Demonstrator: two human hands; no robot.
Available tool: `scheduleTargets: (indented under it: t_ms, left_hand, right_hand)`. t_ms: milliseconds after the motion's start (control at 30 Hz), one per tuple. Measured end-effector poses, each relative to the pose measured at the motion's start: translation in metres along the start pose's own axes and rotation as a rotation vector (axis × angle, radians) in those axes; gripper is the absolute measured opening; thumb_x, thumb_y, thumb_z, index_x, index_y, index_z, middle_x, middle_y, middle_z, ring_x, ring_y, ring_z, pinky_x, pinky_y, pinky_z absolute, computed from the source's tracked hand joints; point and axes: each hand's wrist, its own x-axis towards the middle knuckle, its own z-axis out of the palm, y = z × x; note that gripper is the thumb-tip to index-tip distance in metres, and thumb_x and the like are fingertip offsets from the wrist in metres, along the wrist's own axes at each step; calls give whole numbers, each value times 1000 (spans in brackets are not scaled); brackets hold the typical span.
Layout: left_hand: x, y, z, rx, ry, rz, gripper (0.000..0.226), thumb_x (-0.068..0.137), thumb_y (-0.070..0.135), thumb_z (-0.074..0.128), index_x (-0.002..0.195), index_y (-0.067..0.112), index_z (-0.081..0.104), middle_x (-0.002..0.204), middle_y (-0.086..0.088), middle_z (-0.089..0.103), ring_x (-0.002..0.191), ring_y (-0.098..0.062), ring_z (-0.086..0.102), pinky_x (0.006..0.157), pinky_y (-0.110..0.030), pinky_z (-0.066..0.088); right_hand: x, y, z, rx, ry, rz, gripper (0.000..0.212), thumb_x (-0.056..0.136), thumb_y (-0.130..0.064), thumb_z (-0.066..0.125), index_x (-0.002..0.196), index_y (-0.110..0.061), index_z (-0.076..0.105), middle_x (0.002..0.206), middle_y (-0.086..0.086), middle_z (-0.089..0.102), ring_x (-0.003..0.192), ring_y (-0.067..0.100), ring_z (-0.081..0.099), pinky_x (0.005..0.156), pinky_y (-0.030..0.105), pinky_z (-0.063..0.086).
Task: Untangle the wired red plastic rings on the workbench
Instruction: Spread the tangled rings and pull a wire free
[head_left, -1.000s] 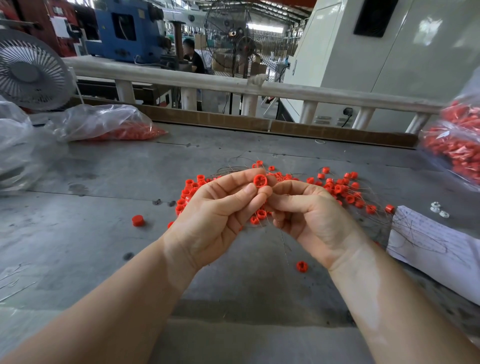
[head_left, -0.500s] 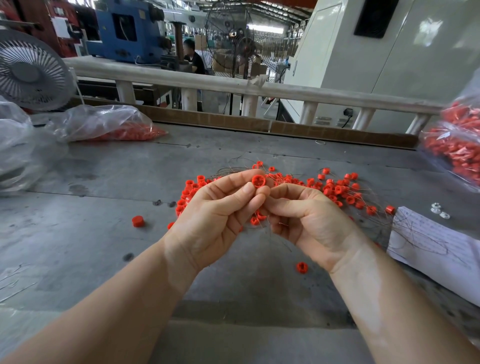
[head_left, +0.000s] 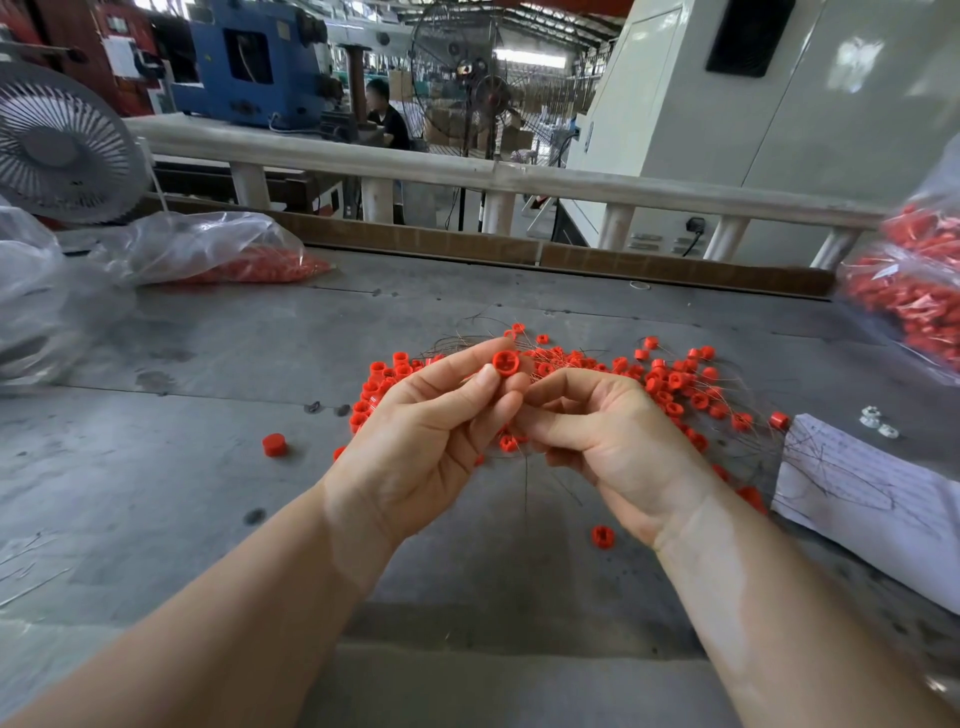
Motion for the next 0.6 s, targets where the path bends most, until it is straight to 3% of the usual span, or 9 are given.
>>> scheduleTargets:
  t_ms: [200, 367, 467, 600]
  left_hand:
    - [2, -1, -2, 41, 17, 8, 23, 68, 3, 58, 78, 9, 77, 80, -10, 73, 70, -11, 71, 60, -17, 55]
    - [0, -2, -3, 131, 19, 23, 22, 70, 6, 59, 77, 14, 78, 75, -5, 72, 67, -9, 70, 58, -18, 55]
    - [0, -2, -3, 158, 23, 25, 21, 70, 8, 59, 77, 17, 78, 73, -2, 72, 63, -6, 68, 54, -18, 54]
    - [-1, -3, -3, 210, 23, 19, 21, 70, 13, 62, 80, 21, 78, 75, 1, 72, 57, -2, 63, 50, -16, 51]
  right_hand:
    - [2, 0, 1, -147, 162, -281, 16, 78, -3, 71, 75, -18, 70, 73, -1, 71, 70, 7, 64, 68, 18, 50]
    - [2, 0, 0, -309, 304, -470, 19, 78, -4, 73, 80, -22, 68, 72, -8, 68, 67, 2, 61, 65, 15, 47]
    - [2, 1, 0, -325, 318, -451, 19, 78, -5, 73, 78, -23, 68, 71, -8, 68, 67, 2, 61, 67, 15, 48]
    - [3, 3, 1, -82, 174, -274, 15, 82, -3, 67, 83, -18, 71, 82, 2, 74, 81, 12, 69, 77, 23, 52]
